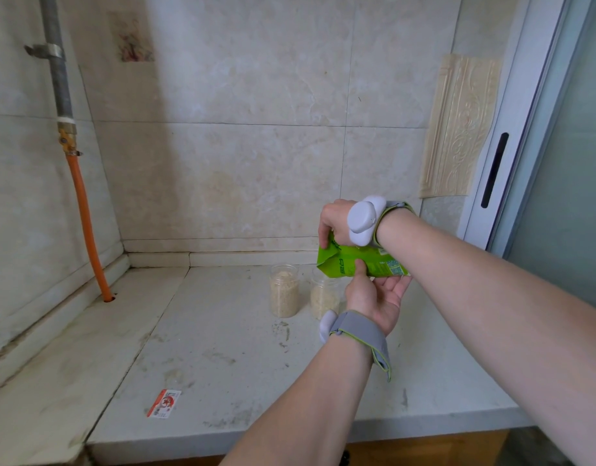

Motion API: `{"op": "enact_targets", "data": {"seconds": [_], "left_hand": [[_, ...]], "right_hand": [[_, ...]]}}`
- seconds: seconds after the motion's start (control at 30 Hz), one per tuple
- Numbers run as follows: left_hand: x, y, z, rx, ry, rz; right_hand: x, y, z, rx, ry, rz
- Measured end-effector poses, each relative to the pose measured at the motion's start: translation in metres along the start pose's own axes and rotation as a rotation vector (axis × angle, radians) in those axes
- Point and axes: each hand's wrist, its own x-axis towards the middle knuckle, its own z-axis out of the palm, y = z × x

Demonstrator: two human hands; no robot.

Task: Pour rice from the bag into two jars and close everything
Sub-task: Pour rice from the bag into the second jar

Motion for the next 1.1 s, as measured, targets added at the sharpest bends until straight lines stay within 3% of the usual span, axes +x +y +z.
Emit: {"op": "enact_targets", "data": {"seconds": [1.1], "left_hand": [[-0.0041, 0.0052, 0.0054, -0.024, 0.001, 0.001]], "right_hand": [[0.0032, -0.0057, -0.0075, -0.032, -0.018, -0.007]]}}
